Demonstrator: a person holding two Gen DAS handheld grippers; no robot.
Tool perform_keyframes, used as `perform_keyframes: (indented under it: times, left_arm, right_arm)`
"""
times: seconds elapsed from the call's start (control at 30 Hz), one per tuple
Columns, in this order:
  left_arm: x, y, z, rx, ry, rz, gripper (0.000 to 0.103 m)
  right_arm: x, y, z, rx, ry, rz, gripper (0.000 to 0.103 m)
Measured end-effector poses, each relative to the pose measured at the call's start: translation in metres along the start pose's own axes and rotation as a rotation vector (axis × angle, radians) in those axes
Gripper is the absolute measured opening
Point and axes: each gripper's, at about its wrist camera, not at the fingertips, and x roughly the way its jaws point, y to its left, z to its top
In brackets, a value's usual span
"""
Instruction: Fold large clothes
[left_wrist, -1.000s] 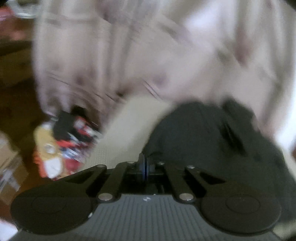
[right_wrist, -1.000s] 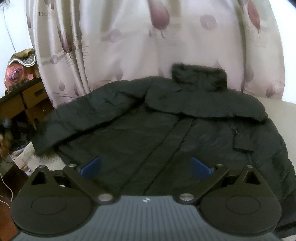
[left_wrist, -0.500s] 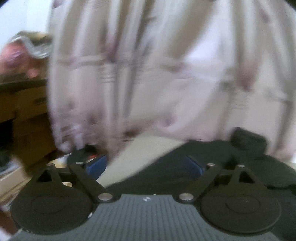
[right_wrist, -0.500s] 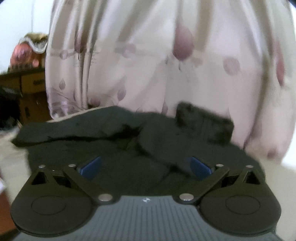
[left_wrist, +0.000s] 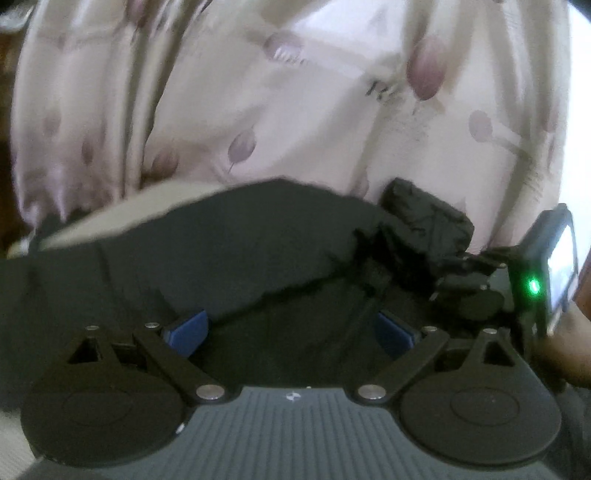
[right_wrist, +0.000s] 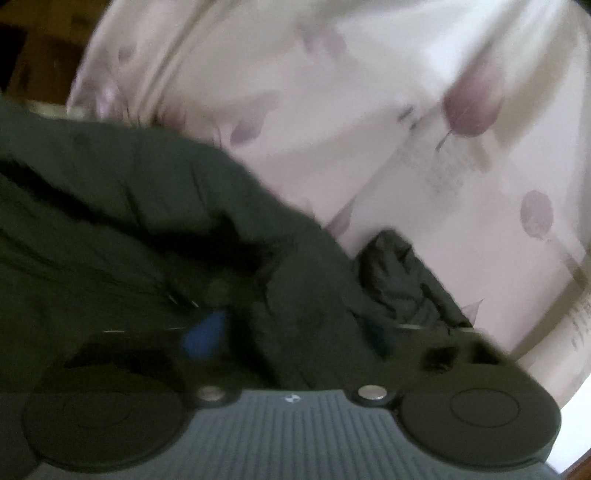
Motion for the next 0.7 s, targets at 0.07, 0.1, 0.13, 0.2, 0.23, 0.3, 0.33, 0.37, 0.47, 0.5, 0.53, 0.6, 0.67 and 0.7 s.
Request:
perform_keyframes:
  times: [0.07,0.1,0.13,0.2,0.23,0.3,0.33,0.37,0.47,0.5,0.53,0.6,0.67,0.7]
  left_arm:
    - [-0.001,0.004,-0.008,-0.015,0.0,0.0,0.094]
    - [-0.003,0.005,-0.01,-0.019,-0.005,-0.011,0.095]
    - [-0.004,0.007,-0.012,-0.027,-0.009,-0.025,0.095]
    - [-0.004,0.01,-0.013,-0.037,-0.009,-0.034,0.096]
    - [-0.003,0.012,-0.014,-0.041,-0.004,-0.036,0.096]
    - [-0.004,0.012,-0.017,-0.051,-0.005,-0.042,0.097]
    - [-0.004,0.011,-0.019,-0.048,-0.004,-0.041,0.097]
    - [-0.004,0.01,-0.02,-0.042,-0.003,-0.038,0.097]
    - [-0.004,0.01,-0.021,-0.044,-0.007,-0.033,0.098]
    - [-0.004,0.009,-0.02,-0.046,-0.005,-0.031,0.099]
    - [-0.003,0.009,-0.02,-0.047,0.0,-0.028,0.099]
    - [-0.003,0.008,-0.018,-0.044,0.009,-0.013,0.099]
    - [-0.005,0.008,-0.016,-0.047,0.018,-0.007,0.099]
    - [-0.007,0.009,-0.015,-0.054,0.021,-0.003,0.099]
  right_arm:
    - [0.011,-0.017,-0.004,0.047,0.035,-0.012,0.012]
    - [0.006,-0.034,-0.008,0.101,0.017,-0.023,0.01]
    - [-0.002,-0.053,-0.013,0.152,-0.007,-0.032,0.01]
    - [-0.025,-0.101,-0.03,0.254,-0.039,-0.09,0.009]
    - [-0.036,-0.127,-0.041,0.313,-0.042,-0.118,0.009]
    - [-0.065,-0.19,-0.072,0.446,-0.039,-0.203,0.009]
    - [-0.079,-0.217,-0.089,0.485,-0.034,-0.261,0.009]
    - [-0.094,-0.245,-0.107,0.522,-0.024,-0.319,0.008]
    - [-0.134,-0.318,-0.162,0.601,0.036,-0.477,0.008]
    - [-0.143,-0.337,-0.18,0.623,0.054,-0.511,0.008]
    - [-0.15,-0.355,-0.198,0.644,0.079,-0.541,0.008]
    - [-0.154,-0.389,-0.241,0.708,0.152,-0.586,0.008]
    - [-0.151,-0.412,-0.281,0.773,0.219,-0.613,0.008]
    - [-0.15,-0.422,-0.303,0.813,0.245,-0.615,0.009]
